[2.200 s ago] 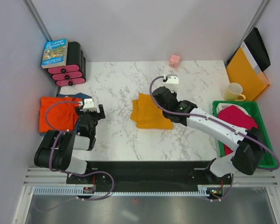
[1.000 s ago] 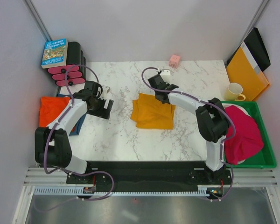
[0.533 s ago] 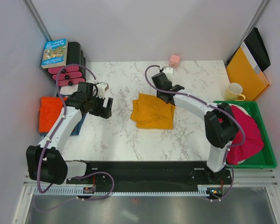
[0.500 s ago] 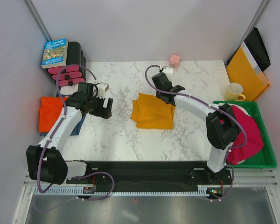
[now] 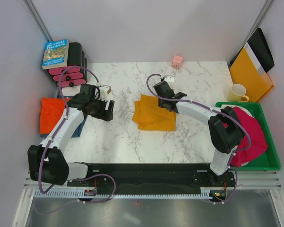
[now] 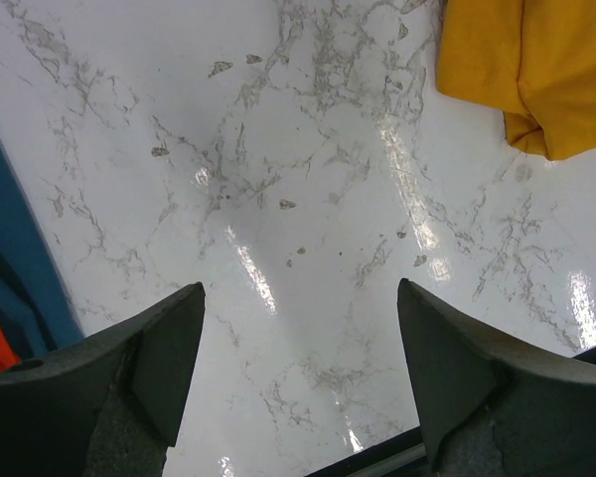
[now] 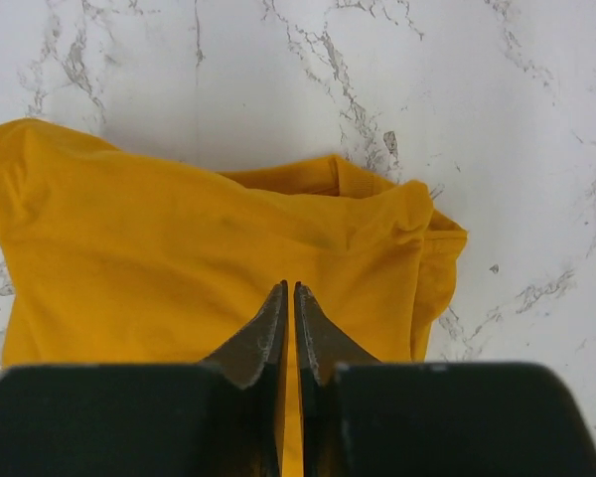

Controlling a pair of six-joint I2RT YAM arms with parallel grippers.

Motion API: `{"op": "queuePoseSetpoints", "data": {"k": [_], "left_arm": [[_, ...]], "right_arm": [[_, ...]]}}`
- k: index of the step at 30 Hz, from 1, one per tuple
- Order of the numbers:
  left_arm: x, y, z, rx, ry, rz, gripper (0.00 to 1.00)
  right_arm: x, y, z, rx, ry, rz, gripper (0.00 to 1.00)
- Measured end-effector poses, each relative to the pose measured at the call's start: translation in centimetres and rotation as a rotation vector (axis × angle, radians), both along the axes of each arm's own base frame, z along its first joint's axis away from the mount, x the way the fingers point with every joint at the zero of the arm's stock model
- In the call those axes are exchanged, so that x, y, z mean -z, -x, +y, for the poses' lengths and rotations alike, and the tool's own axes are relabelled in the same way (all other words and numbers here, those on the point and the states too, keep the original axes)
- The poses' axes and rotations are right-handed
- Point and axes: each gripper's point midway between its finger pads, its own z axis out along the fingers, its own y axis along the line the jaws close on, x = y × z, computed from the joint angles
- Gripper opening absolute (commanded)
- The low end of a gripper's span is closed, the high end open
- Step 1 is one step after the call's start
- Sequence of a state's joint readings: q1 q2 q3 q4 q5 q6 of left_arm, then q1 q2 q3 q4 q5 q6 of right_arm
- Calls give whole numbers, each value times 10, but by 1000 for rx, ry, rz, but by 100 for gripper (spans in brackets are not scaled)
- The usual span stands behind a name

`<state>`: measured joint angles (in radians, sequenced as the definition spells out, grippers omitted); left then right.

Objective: Fold and stack the t-shirts
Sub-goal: Put the neatly folded tshirt into the corner of the board with the left arm

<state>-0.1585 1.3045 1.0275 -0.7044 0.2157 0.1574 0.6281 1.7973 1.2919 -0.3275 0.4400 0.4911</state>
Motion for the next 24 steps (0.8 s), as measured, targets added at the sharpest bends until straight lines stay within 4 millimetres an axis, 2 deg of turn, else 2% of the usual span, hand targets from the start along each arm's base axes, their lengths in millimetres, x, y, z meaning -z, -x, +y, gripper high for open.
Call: {"op": "queuePoseSetpoints", "data": {"k": [8,11,21,24], "left_arm": [[5,2,1,-1,-4,13,85],[7,3,1,-2,-6,18,85],[9,5,1,-2,-7,27,85],[12,5,1,-2,-8,35,85]], "right_arm": [[32,-11,4,7,38,51,11],[37,-15,6,11,42,56,10],[22,-37,10,30,23,8,11],[26,-47,11,35,26,5,11]]}}
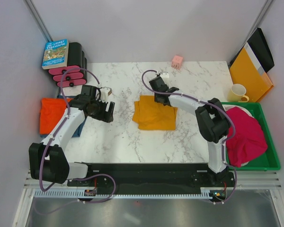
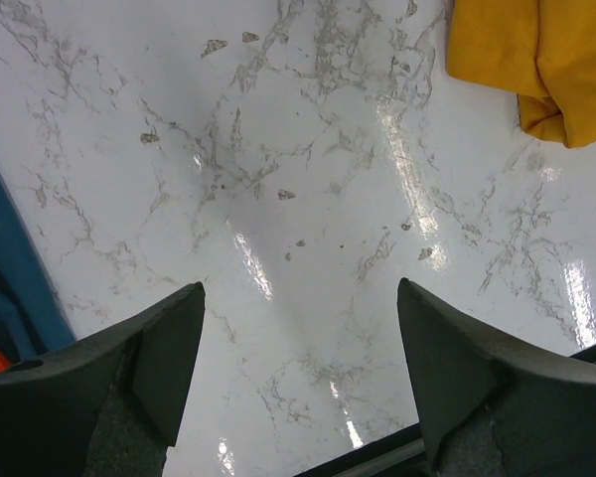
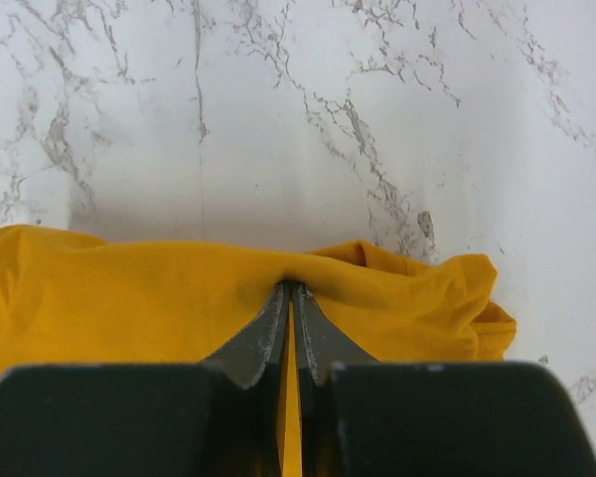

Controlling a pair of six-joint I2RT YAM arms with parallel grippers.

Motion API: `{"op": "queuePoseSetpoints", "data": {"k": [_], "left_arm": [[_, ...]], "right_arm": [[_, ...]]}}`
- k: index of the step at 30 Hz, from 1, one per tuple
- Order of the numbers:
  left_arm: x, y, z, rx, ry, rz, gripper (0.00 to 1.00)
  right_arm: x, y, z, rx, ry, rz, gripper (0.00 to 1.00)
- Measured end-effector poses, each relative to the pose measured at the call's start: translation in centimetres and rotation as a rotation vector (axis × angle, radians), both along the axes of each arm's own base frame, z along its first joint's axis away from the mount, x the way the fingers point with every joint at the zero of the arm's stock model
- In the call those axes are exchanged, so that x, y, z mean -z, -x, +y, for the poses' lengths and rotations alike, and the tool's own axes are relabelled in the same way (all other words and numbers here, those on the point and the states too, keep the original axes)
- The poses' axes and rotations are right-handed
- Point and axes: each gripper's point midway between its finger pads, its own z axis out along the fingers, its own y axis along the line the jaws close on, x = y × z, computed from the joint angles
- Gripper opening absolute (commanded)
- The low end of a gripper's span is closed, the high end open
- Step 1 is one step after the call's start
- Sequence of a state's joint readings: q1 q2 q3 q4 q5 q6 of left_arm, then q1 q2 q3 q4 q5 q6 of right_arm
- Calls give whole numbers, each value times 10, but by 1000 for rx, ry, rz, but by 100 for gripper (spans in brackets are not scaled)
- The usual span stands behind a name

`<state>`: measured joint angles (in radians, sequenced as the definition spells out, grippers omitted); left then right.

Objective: Fold and stack the t-shirts
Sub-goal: Put the neatly folded tshirt into the corner of the board with the left arm

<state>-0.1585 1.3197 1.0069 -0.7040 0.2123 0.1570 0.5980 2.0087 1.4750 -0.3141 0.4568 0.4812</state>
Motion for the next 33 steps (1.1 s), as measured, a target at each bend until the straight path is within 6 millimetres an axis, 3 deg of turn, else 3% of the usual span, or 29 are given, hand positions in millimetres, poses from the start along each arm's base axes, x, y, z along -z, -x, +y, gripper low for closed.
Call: {"op": "queuePoseSetpoints", "data": {"k": [7,9,12,14,16,18,23,25,27,30,33], "left_arm": [[8,0,0,0,-4,27,85],[9,0,0,0,-4,31,86],[9,0,0,0,-4,31,92],[9,0,0,0,-4,30,97],[8,-1,-1,3,2,26,100],[6,-4,-4,7,14,13,100],[0,-22,-16,0,84,-44,100],[9,-32,-24,-23,126,-28,100],[24,-39,-31,-52,166,16,100],[54,-44,-45,-102,245,119,100],[68,-47,-56,-138,305,177,100]], "right_arm": [[43,-16,-5,18,34,62,11],[46,-20,-5,21,36,63,10],[41,-23,-4,23,31,52,18],[37,-23,-4,20,23,42,32],[24,-20,-4,15,9,23,42],[-2,-20,-1,7,-17,-15,44],[-87,-9,25,-36,-111,-157,22],[-107,6,40,-58,-151,-188,15],[-103,22,47,-70,-160,-179,13],[-60,54,51,-72,-131,-88,8],[-19,76,44,-57,-73,-2,6]]}}
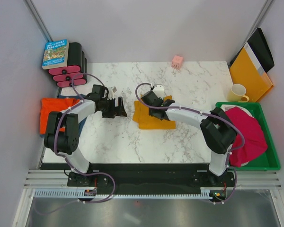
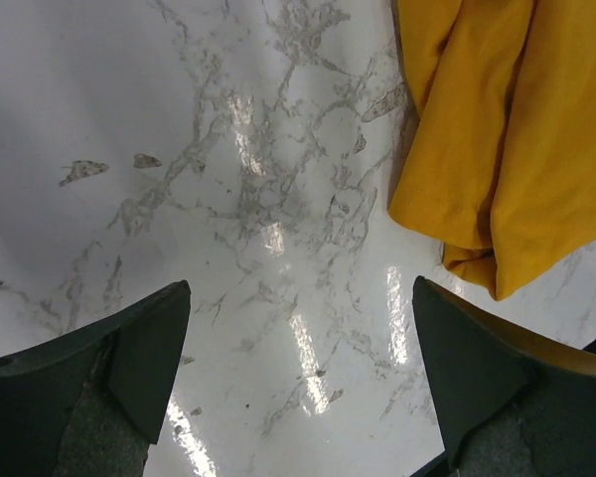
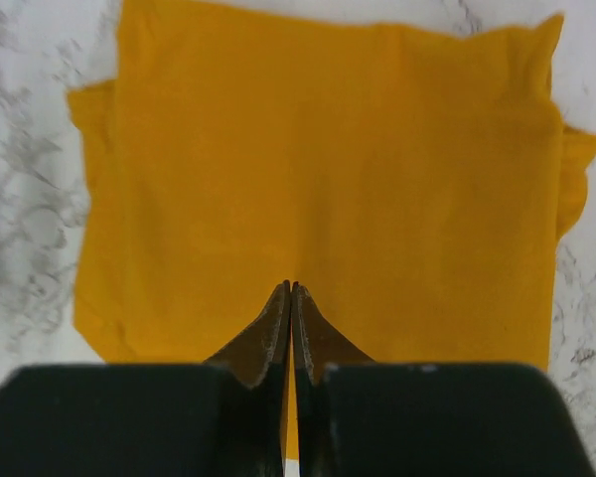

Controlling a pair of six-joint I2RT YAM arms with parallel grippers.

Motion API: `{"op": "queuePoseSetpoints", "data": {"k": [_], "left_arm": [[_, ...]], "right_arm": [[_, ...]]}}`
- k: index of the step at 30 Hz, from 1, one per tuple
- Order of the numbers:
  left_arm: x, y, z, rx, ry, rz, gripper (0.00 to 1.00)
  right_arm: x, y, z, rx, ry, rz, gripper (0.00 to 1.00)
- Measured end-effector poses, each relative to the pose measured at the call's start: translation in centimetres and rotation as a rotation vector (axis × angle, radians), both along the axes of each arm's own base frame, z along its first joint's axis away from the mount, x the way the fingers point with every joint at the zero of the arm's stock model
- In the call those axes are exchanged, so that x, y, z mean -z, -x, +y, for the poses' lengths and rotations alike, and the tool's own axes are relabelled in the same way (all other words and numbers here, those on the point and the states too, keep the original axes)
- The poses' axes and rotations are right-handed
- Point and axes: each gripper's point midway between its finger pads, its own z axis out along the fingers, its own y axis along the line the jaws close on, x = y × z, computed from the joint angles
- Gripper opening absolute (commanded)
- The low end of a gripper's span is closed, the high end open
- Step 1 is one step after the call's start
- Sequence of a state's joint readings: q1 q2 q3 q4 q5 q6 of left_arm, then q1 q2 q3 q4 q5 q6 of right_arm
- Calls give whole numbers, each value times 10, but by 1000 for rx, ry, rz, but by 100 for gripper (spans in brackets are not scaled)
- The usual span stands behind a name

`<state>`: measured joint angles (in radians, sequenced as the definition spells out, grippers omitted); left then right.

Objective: Fold and stack the t-shirts
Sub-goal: Put the neatly folded tshirt into the corner of the board with the left arm

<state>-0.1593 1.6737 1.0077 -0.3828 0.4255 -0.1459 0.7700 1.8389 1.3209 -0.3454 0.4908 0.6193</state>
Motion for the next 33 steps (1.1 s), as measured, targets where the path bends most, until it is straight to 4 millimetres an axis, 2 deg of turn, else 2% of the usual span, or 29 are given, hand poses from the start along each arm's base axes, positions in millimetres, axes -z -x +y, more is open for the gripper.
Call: {"op": "queuePoseSetpoints", "data": {"k": [1,3,11,17,21,23,29,33], "left_arm": [[3,-2,-4,-12,23,14,100],[6,-7,-9,-30,52,28,100],[-14,-35,-39,-37,135,-39,100],[-18,-30,-79,43,144,-65,100],[-1,-23,-101,90,120,-35,100],[10,-22,-106,97,107,-11,100],[11,-42,-114,84,100,-29,100],[11,-49,-123,93,90,-39,100]], "right_arm": [[14,8,-3,9,24,29,6],[28,15,-5,22,47,58,5],[65,17,-6,84,73,101,4],[66,17,-3,109,71,81,4],[66,19,-1,121,64,75,4],[66,19,0,125,58,75,4],[66,21,3,131,46,74,4],[66,22,5,135,39,73,4]]}}
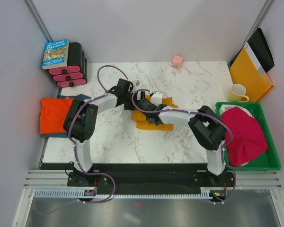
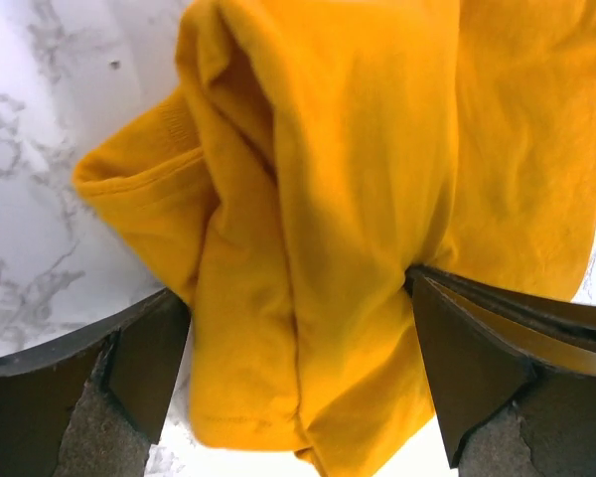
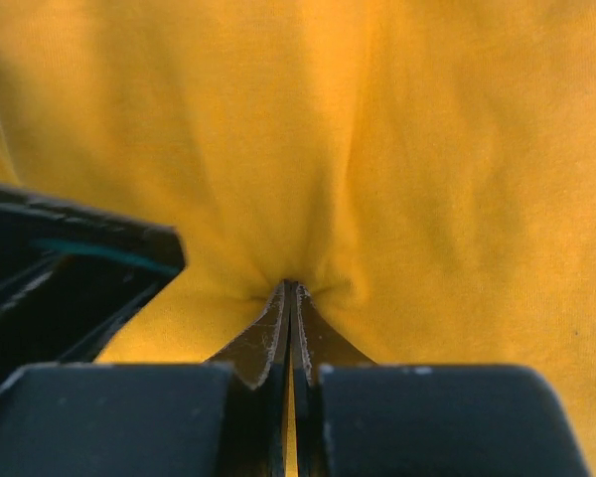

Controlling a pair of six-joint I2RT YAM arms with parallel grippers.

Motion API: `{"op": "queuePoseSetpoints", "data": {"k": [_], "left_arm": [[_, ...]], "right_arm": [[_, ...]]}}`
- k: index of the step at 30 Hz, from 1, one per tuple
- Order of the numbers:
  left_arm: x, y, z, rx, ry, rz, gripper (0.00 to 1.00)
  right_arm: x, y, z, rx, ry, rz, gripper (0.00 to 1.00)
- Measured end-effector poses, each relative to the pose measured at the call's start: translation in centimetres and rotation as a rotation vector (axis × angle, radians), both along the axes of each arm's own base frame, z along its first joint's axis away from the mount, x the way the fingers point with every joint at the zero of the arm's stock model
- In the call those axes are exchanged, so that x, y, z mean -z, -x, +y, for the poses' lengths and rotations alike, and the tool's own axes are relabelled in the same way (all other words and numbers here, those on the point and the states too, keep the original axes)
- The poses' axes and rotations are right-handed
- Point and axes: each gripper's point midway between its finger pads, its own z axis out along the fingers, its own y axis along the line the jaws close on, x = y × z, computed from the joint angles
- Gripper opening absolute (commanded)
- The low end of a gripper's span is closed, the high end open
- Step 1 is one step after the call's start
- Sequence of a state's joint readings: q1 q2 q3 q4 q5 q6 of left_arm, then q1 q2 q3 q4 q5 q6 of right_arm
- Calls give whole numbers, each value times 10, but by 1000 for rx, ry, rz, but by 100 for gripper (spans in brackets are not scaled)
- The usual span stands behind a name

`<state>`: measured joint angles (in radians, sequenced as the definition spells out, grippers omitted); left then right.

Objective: Fold and stack the t-shirts
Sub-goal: Put the neatly folded tshirt into the corner of the board with the left arm

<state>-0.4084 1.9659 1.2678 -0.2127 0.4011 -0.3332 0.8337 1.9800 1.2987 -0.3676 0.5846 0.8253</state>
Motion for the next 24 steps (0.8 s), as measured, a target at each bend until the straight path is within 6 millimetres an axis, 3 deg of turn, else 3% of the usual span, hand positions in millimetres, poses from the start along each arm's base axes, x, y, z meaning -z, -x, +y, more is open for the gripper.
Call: {"op": "queuePoseSetpoints", "data": {"k": [8,11,13,14,15,18,24], "left_arm": [[0,10,-12,31,1,-6,98],[1,18,-10,35,3,3,71],[5,25,-7,29,-4,23,32],[8,28,-5,30,-13,34,20],[11,31,-3,22,-20,49,2],[18,41,1,21,-39,90,2],[18,41,2,24,-44,90,2]], "right_arm": [[1,1,0,17,-14,-10,5],[1,2,0,19,-17,-11,5],[1,2,-1,21,-16,-12,5],[1,2,-1,21,-14,-13,5],[1,3,-1,21,-14,-14,5],[0,3,1,22,-22,-14,5],[0,5,2,19,-21,-14,7]]}}
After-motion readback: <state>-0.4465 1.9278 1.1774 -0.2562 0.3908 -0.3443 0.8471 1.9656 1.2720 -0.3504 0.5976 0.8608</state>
